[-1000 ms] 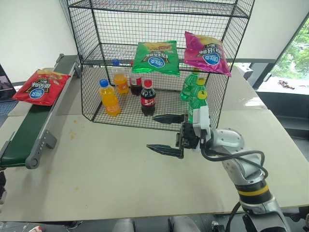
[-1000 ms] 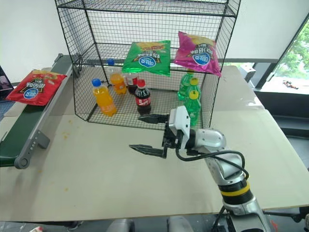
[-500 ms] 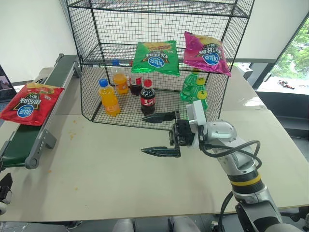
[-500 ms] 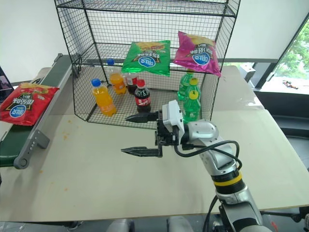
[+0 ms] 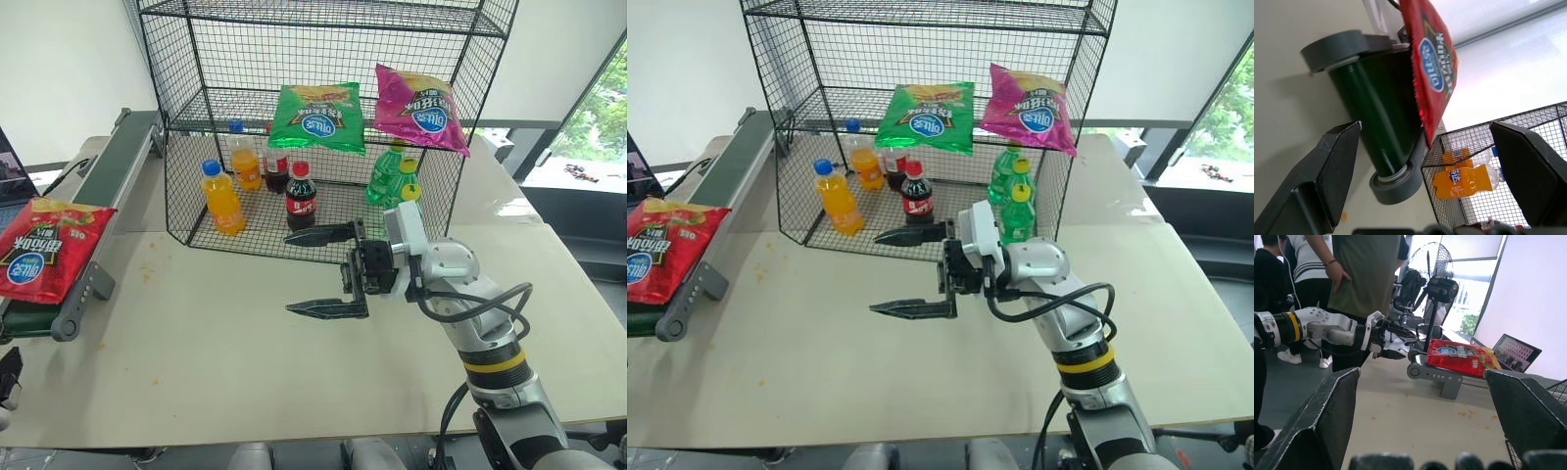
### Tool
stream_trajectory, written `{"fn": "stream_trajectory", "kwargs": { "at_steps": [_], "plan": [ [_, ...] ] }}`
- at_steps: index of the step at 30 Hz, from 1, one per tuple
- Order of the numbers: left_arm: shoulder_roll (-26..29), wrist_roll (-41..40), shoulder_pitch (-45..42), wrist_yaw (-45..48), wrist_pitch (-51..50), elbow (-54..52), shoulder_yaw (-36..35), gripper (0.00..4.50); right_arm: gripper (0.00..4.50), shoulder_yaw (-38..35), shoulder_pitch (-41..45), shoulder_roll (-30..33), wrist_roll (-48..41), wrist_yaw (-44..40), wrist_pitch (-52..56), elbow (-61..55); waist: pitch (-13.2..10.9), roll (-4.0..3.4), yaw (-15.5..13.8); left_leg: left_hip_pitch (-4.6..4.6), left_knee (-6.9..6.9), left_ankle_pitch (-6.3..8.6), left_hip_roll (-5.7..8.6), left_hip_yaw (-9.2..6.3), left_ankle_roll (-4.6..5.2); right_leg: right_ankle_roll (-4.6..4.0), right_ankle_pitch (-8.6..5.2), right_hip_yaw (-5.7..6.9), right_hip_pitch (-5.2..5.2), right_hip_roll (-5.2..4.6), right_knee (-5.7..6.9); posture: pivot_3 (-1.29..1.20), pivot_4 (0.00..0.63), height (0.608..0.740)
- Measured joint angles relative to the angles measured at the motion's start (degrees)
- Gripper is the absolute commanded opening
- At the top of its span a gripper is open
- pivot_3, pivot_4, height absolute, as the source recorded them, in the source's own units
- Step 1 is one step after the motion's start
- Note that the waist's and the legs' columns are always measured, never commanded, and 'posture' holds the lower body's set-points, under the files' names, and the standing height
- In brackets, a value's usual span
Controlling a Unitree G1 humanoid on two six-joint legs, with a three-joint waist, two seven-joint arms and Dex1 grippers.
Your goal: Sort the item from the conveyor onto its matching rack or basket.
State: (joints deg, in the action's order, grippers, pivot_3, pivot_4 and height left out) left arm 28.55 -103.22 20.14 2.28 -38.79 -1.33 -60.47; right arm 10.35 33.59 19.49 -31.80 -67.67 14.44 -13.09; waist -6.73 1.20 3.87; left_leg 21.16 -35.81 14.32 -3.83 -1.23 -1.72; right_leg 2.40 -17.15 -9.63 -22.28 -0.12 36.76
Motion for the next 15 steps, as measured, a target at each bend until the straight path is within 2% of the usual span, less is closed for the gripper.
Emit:
{"fn": "stream_trajectory", "kwargs": {
  "at_steps": [11, 15],
  "plan": [
    [3.12, 1.16, -0.79, 1.48, -0.09, 3.82, -1.09, 4.49, 4.50, -0.11, -0.18, -0.33, -0.03, 0.78, -0.72, -0.05, -0.05, -0.07, 0.03, 0.00, 0.05, -0.02, 0.00, -0.04, -0.05, -0.04, -0.02, 0.06, -0.02, 0.00, 0.00, 0.00, 0.150, 0.740],
    [3.24, 3.59, -1.50, 2.27, -0.06, 5.29, -1.05, 3.42, 4.50, -0.21, -0.18, -0.28, 0.03, 1.43, -0.92, -0.05, -0.06, -0.07, 0.03, 0.00, 0.07, -0.03, 0.00, -0.04, -0.07, -0.06, -0.03, 0.07, -0.03, 0.00, 0.00, 0.00, 0.150, 0.740]
  ]
}}
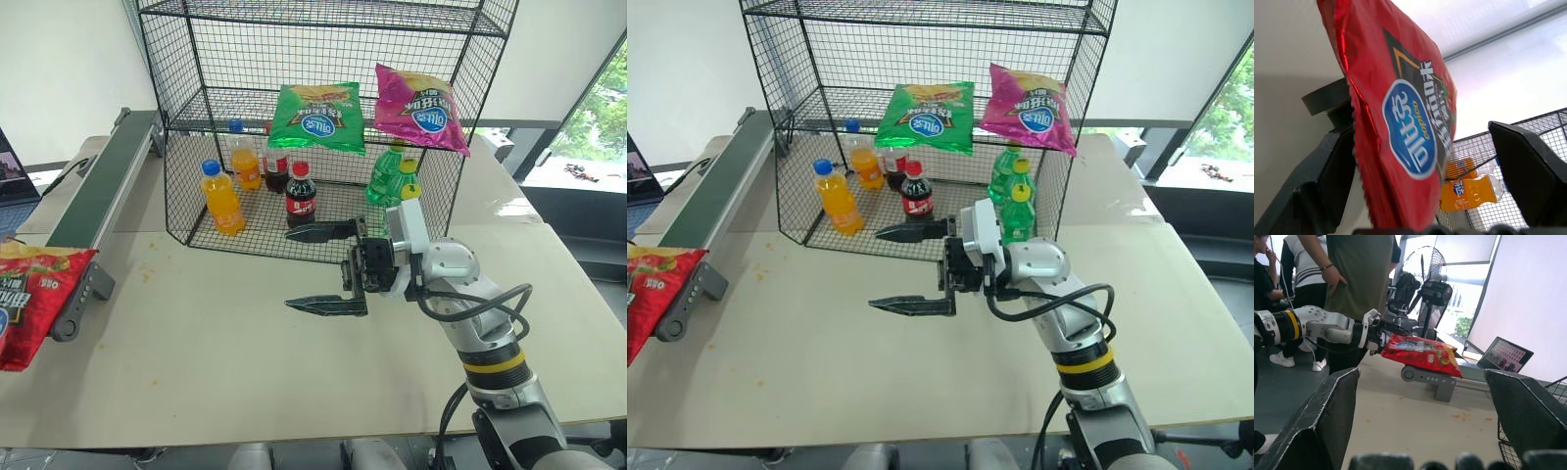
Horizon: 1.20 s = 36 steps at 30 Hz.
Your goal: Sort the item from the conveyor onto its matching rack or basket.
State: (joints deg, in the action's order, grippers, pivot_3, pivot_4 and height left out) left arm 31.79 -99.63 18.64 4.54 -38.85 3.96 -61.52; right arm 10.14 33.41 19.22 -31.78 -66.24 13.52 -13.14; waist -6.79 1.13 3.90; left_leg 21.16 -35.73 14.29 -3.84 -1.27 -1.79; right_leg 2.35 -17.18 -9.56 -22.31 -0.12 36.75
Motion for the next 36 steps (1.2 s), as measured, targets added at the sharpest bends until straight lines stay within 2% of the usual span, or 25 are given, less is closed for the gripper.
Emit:
{"fn": "stream_trajectory", "kwargs": {
  "at_steps": [7, 8, 12, 15, 19, 21, 26, 30, 36],
  "plan": [
    [0.16, 1.85, -0.94, 1.32, -0.09, 1.64, -0.04, 0.17, 4.50, -0.03, -0.01, 0.17, 0.10, 0.36, -0.67, 0.12, -0.03, 0.04, -0.01, 0.00, 0.00, 0.00, 0.00, -0.02, -0.03, 0.00, 0.00, 0.02, 0.00, 0.00, 0.00, 0.00, 0.150, 0.740],
    [0.27, 1.91, -0.96, 1.49, -0.12, 1.66, -0.07, 0.05, 4.50, -0.03, -0.01, 0.23, 0.10, 0.46, -0.68, 0.12, -0.03, 0.04, -0.01, 0.00, 0.00, 0.00, 0.00, -0.02, -0.03, 0.00, 0.00, 0.02, 0.00, -0.01, 0.00, 0.00, 0.150, 0.740],
    [0.55, 1.87, -1.24, 1.67, -0.72, 0.76, -0.08, 0.05, 4.50, -0.08, -0.38, 0.32, 0.14, 1.45, -0.68, 0.11, -0.05, 0.07, -0.02, 0.01, 0.01, 0.00, 0.00, -0.03, -0.04, 0.00, 0.00, 0.02, 0.00, -0.02, 0.00, 0.00, 0.150, 0.740],
    [0.97, 0.17, -2.05, 0.69, -2.17, -3.73, 0.63, 0.05, 4.50, -0.62, -1.03, 0.32, 0.21, 3.33, -0.68, -0.09, -0.13, 0.20, -0.18, 0.03, 0.02, -0.06, 0.01, -0.12, -0.18, 0.00, 0.00, 0.15, -0.01, -0.09, -0.01, 0.00, 0.150, 0.740],
    [5.53, -6.88, -6.78, -2.45, -4.44, -13.48, 5.44, 0.05, 4.50, -2.09, -2.78, 0.48, 0.90, 8.39, -0.39, -2.86, -0.18, 0.29, -0.93, 0.04, 0.02, -0.12, 0.12, -0.20, -0.31, 0.01, 0.00, 0.28, 0.00, -0.24, -0.02, 0.00, 0.150, 0.740],
    [9.10, -10.14, -12.80, -4.52, -4.80, -17.48, 9.05, 0.05, 4.50, -2.64, -3.29, 0.57, 1.32, 11.34, 0.15, -4.45, -0.23, 0.29, -1.31, 0.08, 0.03, -0.18, 0.13, -0.20, -0.42, 0.02, 0.01, 0.30, 0.05, -0.25, -0.02, 0.00, 0.150, 0.740],
    [10.45, -12.26, -30.89, -8.15, -5.26, -21.67, 19.45, 0.05, 4.50, -4.42, -3.73, 0.11, 2.62, 18.38, 0.68, -7.54, -0.37, 0.09, -1.49, 0.15, 0.08, -0.27, 0.25, -0.24, -0.54, 0.10, 0.06, 0.32, 0.05, -0.30, -0.02, 0.00, 0.150, 0.740],
    [7.80, -12.54, -44.32, -9.63, -6.94, -19.93, 27.58, 0.05, 4.50, -5.55, -3.14, -0.42, 4.99, 23.99, 0.67, -9.91, -0.42, 0.05, -1.27, 0.15, 0.20, -0.28, 0.25, -0.32, -0.54, 0.09, 0.06, 0.41, 0.00, -0.27, -0.01, 0.00, 0.150, 0.740],
    [2.21, -12.78, -59.11, -10.80, -7.70, -7.63, 34.62, 0.05, 4.50, -6.90, -3.29, -0.61, 8.22, 31.71, 0.92, -14.60, -0.44, 0.00, -1.63, 0.17, 0.18, -0.32, 0.29, -0.45, -0.58, 0.10, 0.07, 0.57, 0.06, -0.32, 0.00, 0.00, 0.150, 0.740]
  ]
}}
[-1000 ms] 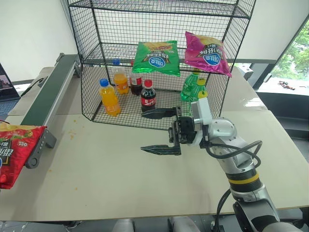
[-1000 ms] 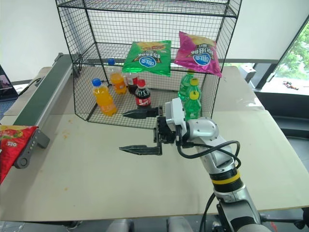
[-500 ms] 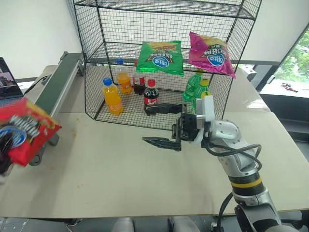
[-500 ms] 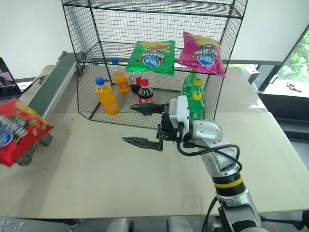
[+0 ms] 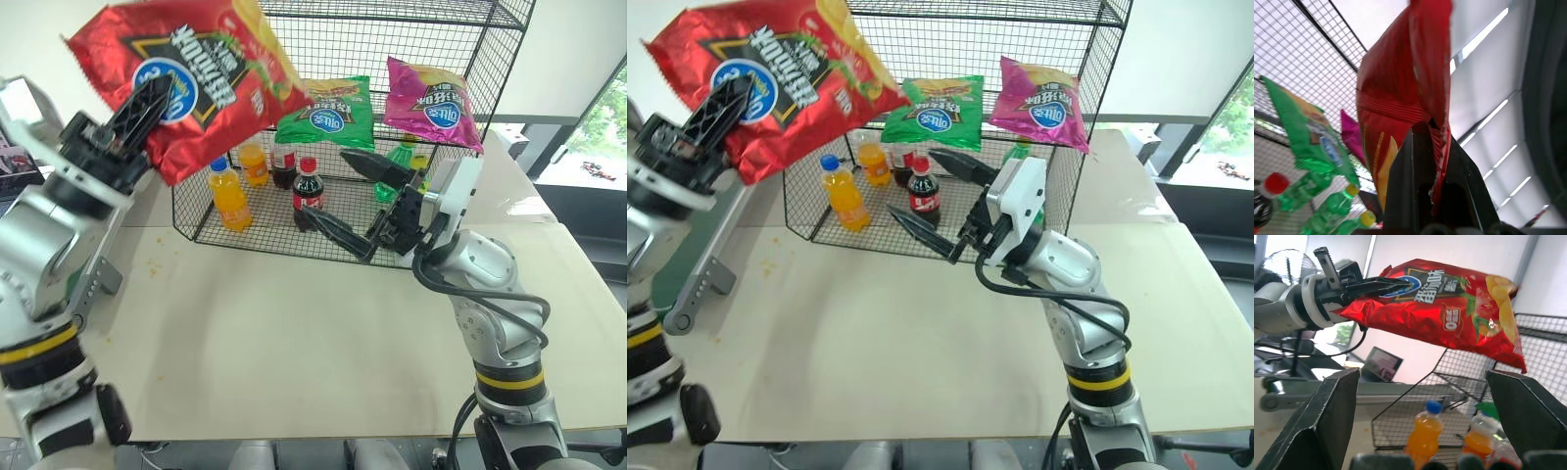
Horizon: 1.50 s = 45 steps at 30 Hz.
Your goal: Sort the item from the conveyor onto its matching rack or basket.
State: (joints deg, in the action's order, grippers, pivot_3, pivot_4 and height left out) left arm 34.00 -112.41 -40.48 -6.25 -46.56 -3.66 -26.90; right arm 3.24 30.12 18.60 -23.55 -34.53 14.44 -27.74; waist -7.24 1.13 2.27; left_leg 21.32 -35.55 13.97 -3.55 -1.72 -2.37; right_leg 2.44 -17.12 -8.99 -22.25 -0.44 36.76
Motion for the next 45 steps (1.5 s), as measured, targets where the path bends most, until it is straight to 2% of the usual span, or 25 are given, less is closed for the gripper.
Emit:
{"fn": "stream_trajectory", "kwargs": {
  "at_steps": [4, 8, 12, 16, 20, 26, 31, 36, 42, 45],
  "plan": [
    [-5.75, 2.22, -6.17, 1.20, 0.48, 9.78, 3.85, 0.05, 4.50, -0.59, -1.11, 0.39, 0.90, 3.10, 0.99, -2.41, 0.00, 0.00, -0.63, 0.12, -0.13, -0.09, 0.07, -0.16, -0.13, 0.03, 0.02, 0.14, 0.01, -0.01, -0.01, 0.00, 0.150, 0.740],
    [-10.94, 8.41, -10.67, 4.36, 1.84, 18.07, 5.45, 0.05, 4.50, -1.05, -1.85, 0.91, 2.00, 5.50, 2.16, -4.02, 0.00, 0.00, -1.07, 0.20, -0.16, -0.15, 0.11, -0.23, -0.21, 0.06, 0.03, 0.15, -0.01, -0.02, -0.03, 0.00, 0.150, 0.740],
    [-14.98, 12.82, -12.71, 6.62, 3.35, 22.96, 5.32, 0.05, 4.50, -1.22, -1.92, 1.33, 2.23, 6.76, 2.64, -5.14, -0.01, 0.00, -1.21, 0.24, -0.16, -0.18, 0.12, -0.28, -0.22, 0.06, 0.03, 0.18, -0.02, -0.02, -0.04, 0.00, 0.150, 0.740],
    [-18.87, 17.50, -18.23, 8.45, 9.52, 30.77, 1.86, 0.05, 4.50, -1.34, -1.90, 1.93, 2.58, 7.34, 2.73, -5.69, -0.02, 0.02, -1.42, 0.38, -0.23, -0.21, 0.18, -0.39, -0.20, 0.10, 0.06, 0.24, -0.03, -0.03, -0.09, 0.00, 0.150, 0.740],
    [-20.00, 22.58, -22.86, 9.61, 16.83, 36.69, -2.41, 0.05, 4.50, -1.19, -1.90, 2.62, 4.39, 7.86, 3.14, -5.71, -0.02, 0.02, -1.36, 0.38, -0.21, -0.22, 0.18, -0.41, -0.18, 0.11, 0.06, 0.24, -0.02, -0.03, -0.11, 0.00, 0.150, 0.740],
    [-22.28, 29.85, -23.26, 8.42, 23.27, 40.95, -6.19, 0.05, 4.50, -0.28, -1.92, 1.83, 6.86, 10.43, 5.22, -5.44, -0.02, 0.03, -1.56, 0.51, -0.26, -0.27, 0.20, -0.53, -0.23, 0.12, 0.07, 0.29, -0.03, -0.04, -0.11, 0.00, 0.150, 0.740],
    [-24.58, 32.74, -24.60, 6.86, 25.67, 44.91, -8.75, 0.05, 4.50, 1.28, -1.66, -0.14, 7.80, 12.33, 6.51, -5.44, -0.02, 0.03, -1.65, 0.68, -0.28, -0.35, 0.40, -0.91, -0.30, 0.15, 0.08, 0.35, -0.04, -0.08, -0.10, 0.00, 0.150, 0.740],
    [-24.39, 36.86, -30.57, 7.18, 27.51, 51.77, -10.03, 0.05, 4.50, 2.28, -0.65, -1.17, 8.79, 13.25, 7.10, -5.42, -0.03, 0.03, -1.59, 0.77, -0.23, -0.46, 0.54, -1.23, -0.34, 0.17, 0.07, 0.44, -0.02, -0.10, -0.10, 0.00, 0.150, 0.740],
    [-24.14, 40.89, -33.67, 10.13, 29.00, 57.10, -11.27, 0.05, 4.50, 2.58, -0.77, -1.20, 8.91, 13.39, 7.35, -5.39, -0.03, 0.02, -1.48, 0.77, -0.20, -0.50, 0.54, -1.29, -0.33, 0.17, 0.06, 0.51, -0.02, -0.10, -0.06, 0.00, 0.150, 0.740],
    [-24.15, 42.26, -34.03, 11.07, 29.37, 58.74, -12.43, 1.17, 4.50, 2.58, -1.46, -1.23, 8.99, 13.63, 7.39, -5.39, -0.03, 0.02, -1.48, 0.77, -0.19, -0.51, 0.54, -1.31, -0.32, 0.17, 0.06, 0.52, -0.02, -0.10, -0.05, 0.00, 0.150, 0.740]
  ]
}}
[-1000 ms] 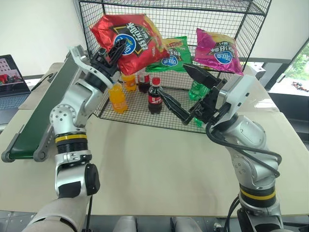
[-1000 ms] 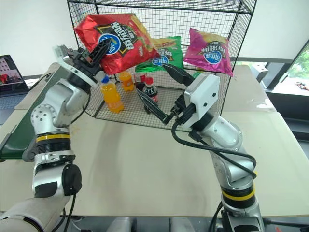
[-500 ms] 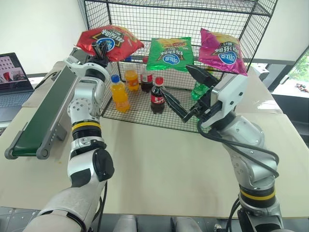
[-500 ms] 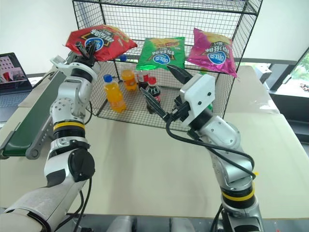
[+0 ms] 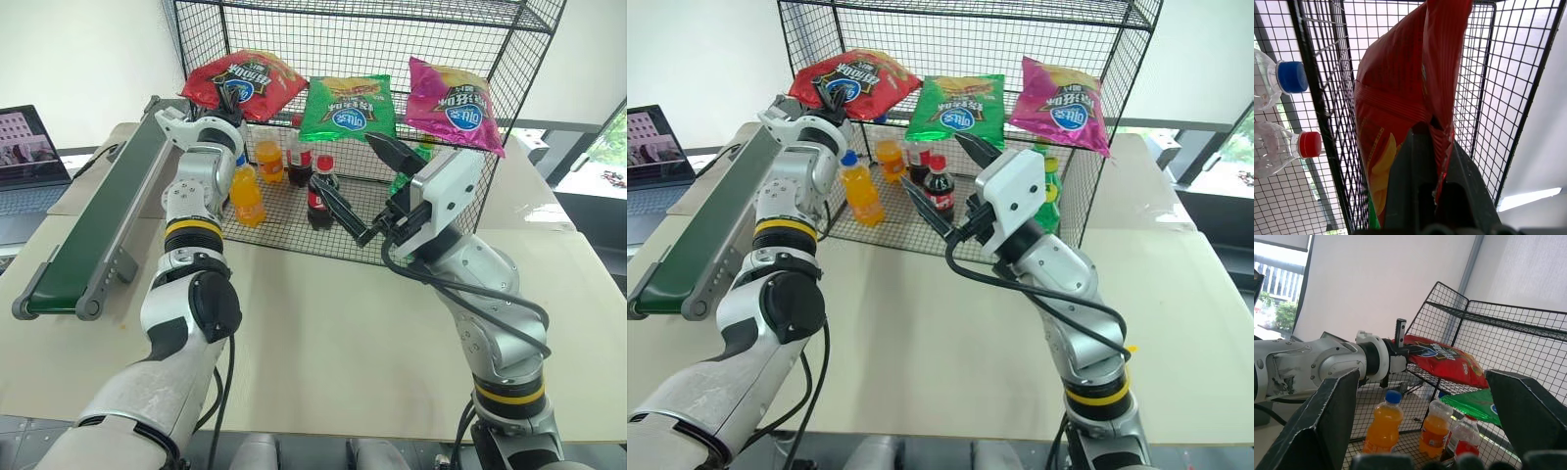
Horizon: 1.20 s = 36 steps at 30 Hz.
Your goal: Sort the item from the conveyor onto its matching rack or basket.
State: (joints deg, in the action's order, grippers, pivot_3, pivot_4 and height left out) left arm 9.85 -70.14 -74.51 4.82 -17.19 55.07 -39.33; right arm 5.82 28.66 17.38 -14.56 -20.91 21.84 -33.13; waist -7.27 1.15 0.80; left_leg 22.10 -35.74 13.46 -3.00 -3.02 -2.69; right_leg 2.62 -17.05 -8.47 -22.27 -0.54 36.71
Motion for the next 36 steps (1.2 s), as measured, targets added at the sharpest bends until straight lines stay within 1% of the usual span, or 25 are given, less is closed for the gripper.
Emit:
{"fn": "stream_trajectory", "kwargs": {
  "at_steps": [3, 4, 5, 7, 8, 10, 13, 15, 17, 18, 20, 23, 24, 25, 26, 28, 29, 31, 33, 36],
  "plan": [
    [-0.02, 0.62, 0.00, 0.82, -0.21, 0.24, -0.81, 2.40, 4.50, -0.01, -0.23, 0.00, 0.23, 0.25, 0.03, -0.01, 0.00, 0.00, 0.01, 0.01, 0.00, -0.01, 0.00, -0.01, 0.00, 0.00, 0.00, 0.01, 0.00, 0.00, 0.01, 0.00, 0.150, 0.740],
    [-0.09, 0.67, 0.05, 0.91, -0.67, -0.33, -0.99, 2.87, 4.50, -0.04, -0.26, 0.00, 0.26, 0.29, 0.03, -0.01, 0.00, 0.00, 0.00, 0.02, 0.00, -0.01, 0.00, -0.02, 0.00, 0.00, 0.00, 0.02, 0.00, 0.00, 0.02, 0.00, 0.150, 0.740],
    [-0.12, 0.76, 0.14, 0.94, -1.36, -1.11, -0.99, 3.43, 4.50, -0.04, -0.30, 0.00, 0.27, 0.34, 0.03, -0.01, 0.00, 0.00, 0.00, 0.02, 0.00, -0.01, 0.00, -0.03, 0.00, 0.00, 0.00, 0.02, 0.00, -0.01, 0.02, 0.00, 0.150, 0.740],
    [-0.41, 1.07, 1.44, 0.83, -3.79, -5.22, -0.53, 4.35, 4.50, -0.10, -0.46, -0.03, 0.27, 0.42, 0.03, -0.03, 0.00, 0.00, 0.05, 0.01, 0.00, -0.01, 0.00, -0.03, 0.00, 0.00, 0.00, 0.02, 0.00, -0.02, 0.04, 0.00, 0.150, 0.740],
    [-0.68, 1.09, 3.03, 0.25, -5.61, -8.94, 0.08, 4.43, 4.50, -0.09, -0.58, -0.06, 0.29, 0.45, 0.03, -0.04, 0.00, -0.01, 0.07, 0.00, 0.00, -0.03, 0.00, -0.04, -0.02, 0.00, 0.00, 0.02, 0.00, -0.02, 0.07, 0.00, 0.150, 0.740],
    [-1.60, 0.84, 6.06, -1.24, -8.46, -14.91, 0.72, 4.43, 4.50, -0.12, -1.14, -0.08, 0.35, 0.47, 0.02, -0.03, 0.00, -0.01, 0.06, -0.03, 0.00, -0.04, 0.00, -0.05, -0.02, 0.00, 0.00, 0.02, 0.01, -0.03, 0.14, 0.00, 0.150, 0.740],
    [-2.71, -0.50, 13.65, -5.26, -14.39, -26.71, 2.51, 4.43, 4.50, 0.00, -2.51, -0.32, 0.36, 0.46, -0.03, 0.08, 0.00, -0.01, 0.09, -0.04, -0.02, -0.07, -0.01, -0.07, -0.05, 0.00, 0.00, 0.01, 0.00, -0.03, 0.24, 0.00, 0.150, 0.740],
    [-2.41, -1.89, 18.08, -8.10, -18.42, -33.70, 3.61, 4.43, 4.50, 0.11, -2.85, -0.57, 0.35, 0.36, -0.11, 0.29, 0.00, -0.01, 0.18, -0.03, -0.03, -0.09, -0.01, -0.10, -0.07, -0.01, 0.00, 0.01, -0.01, -0.03, 0.28, 0.00, 0.150, 0.740],
    [-0.75, -3.09, 21.29, -9.97, -22.24, -39.79, 4.96, 4.43, 4.50, 0.14, -3.34, -0.72, 0.33, 0.16, -0.41, 0.41, 0.00, -0.01, 0.17, -0.05, -0.04, -0.11, -0.01, -0.12, -0.08, -0.01, 0.01, 0.01, -0.01, -0.03, 0.31, 0.00, 0.150, 0.740],
    [1.20, -3.81, 23.13, -10.56, -24.62, -43.32, 5.84, 4.43, 4.50, 0.20, -3.93, -0.84, 0.32, 0.02, -0.74, 0.46, 0.00, -0.01, 0.19, -0.06, -0.03, -0.11, -0.01, -0.13, -0.08, -0.01, 0.01, 0.01, 0.00, -0.03, 0.32, 0.00, 0.150, 0.740],
    [7.51, -4.58, 27.65, -9.94, -30.16, -50.61, 8.03, 4.43, 4.50, 0.26, -6.49, -0.90, 0.33, -0.24, -1.45, 0.61, -0.01, -0.03, 0.37, -0.13, 0.00, -0.11, 0.00, -0.13, -0.08, -0.01, 0.00, 0.01, 0.01, -0.04, 0.35, 0.00, 0.150, 0.740],
    [19.11, -2.79, 36.98, -4.38, -36.58, -60.82, 12.40, 4.43, 4.50, 0.24, -12.31, -0.69, 0.58, -0.39, -2.59, 1.11, -0.04, -0.09, 0.67, -0.18, 0.06, -0.12, 0.00, -0.13, -0.10, -0.01, 0.00, 0.03, 0.03, -0.05, 0.35, 0.00, 0.150, 0.740],
    [21.17, -1.77, 39.28, -2.71, -37.35, -62.62, 13.38, 4.43, 4.50, 0.28, -13.89, -0.51, 0.96, -0.46, -3.10, 1.29, -0.05, -0.11, 0.56, -0.18, 0.07, -0.14, 0.01, -0.13, -0.14, -0.01, -0.01, 0.06, 0.04, -0.08, 0.33, 0.00, 0.150, 0.740],
    [24.06, 0.47, 42.81, -0.13, -37.74, -65.00, 15.08, 4.43, 4.50, 0.33, -16.02, -0.18, 1.56, -0.52, -3.93, 1.69, -0.06, -0.12, 0.43, -0.18, 0.09, -0.16, 0.03, -0.13, -0.18, -0.01, -0.01, 0.08, 0.04, -0.13, 0.30, 0.00, 0.150, 0.740],
    [27.72, 4.97, 47.58, 3.21, -36.54, -67.55, 18.00, 4.43, 4.50, 0.25, -18.52, 0.11, 2.33, -0.43, -4.86, 2.35, -0.07, -0.15, 0.39, -0.19, 0.11, -0.18, 0.06, -0.11, -0.21, -0.01, -0.02, 0.08, 0.06, -0.15, 0.24, 0.00, 0.150, 0.740],
    [31.60, 14.66, 54.61, 8.23, -31.42, -69.44, 23.55, 4.43, 4.50, 0.02, -22.02, 0.12, 3.35, -0.01, -6.16, 3.66, -0.10, -0.19, 0.38, -0.24, 0.21, -0.26, 0.08, -0.08, -0.34, -0.03, -0.03, 0.07, 0.07, -0.18, 0.15, 0.00, 0.150, 0.740],
    [32.00, 19.99, 58.19, 10.25, -27.74, -69.51, 26.28, 4.43, 4.50, -0.06, -23.90, 0.06, 4.18, 0.37, -6.78, 4.40, -0.11, -0.20, 0.30, -0.26, 0.26, -0.30, 0.09, -0.07, -0.40, -0.04, -0.03, 0.07, 0.07, -0.19, 0.14, 0.00, 0.150, 0.740],
    [30.77, 29.09, 62.52, 12.43, -19.84, -68.02, 30.67, 4.43, 4.50, -0.54, -26.84, -0.77, 5.24, 1.99, -7.59, 5.53, -0.11, -0.16, 0.08, -0.23, 0.41, -0.42, 0.09, -0.07, -0.43, -0.06, -0.03, 0.09, 0.03, -0.19, 0.10, 0.00, 0.150, 0.740],
    [28.03, 37.29, 64.78, 12.70, -11.75, -64.95, 33.59, 4.43, 4.50, -1.82, -29.47, -2.20, 6.25, 4.19, -8.09, 6.07, -0.11, -0.16, -0.04, -0.21, 0.47, -0.43, 0.09, -0.07, -0.41, -0.06, -0.03, 0.09, 0.02, -0.20, 0.07, 0.00, 0.150, 0.740],
    [23.77, 46.32, 66.32, 12.64, -2.26, -60.62, 36.84, 4.43, 4.50, -3.27, -32.34, -2.48, 8.48, 6.62, -8.93, 6.76, -0.11, -0.16, 0.03, -0.14, 0.51, -0.42, 0.09, -0.06, -0.39, -0.06, -0.02, 0.07, 0.01, -0.21, 0.01, 0.00, 0.150, 0.740]
  ]
}}
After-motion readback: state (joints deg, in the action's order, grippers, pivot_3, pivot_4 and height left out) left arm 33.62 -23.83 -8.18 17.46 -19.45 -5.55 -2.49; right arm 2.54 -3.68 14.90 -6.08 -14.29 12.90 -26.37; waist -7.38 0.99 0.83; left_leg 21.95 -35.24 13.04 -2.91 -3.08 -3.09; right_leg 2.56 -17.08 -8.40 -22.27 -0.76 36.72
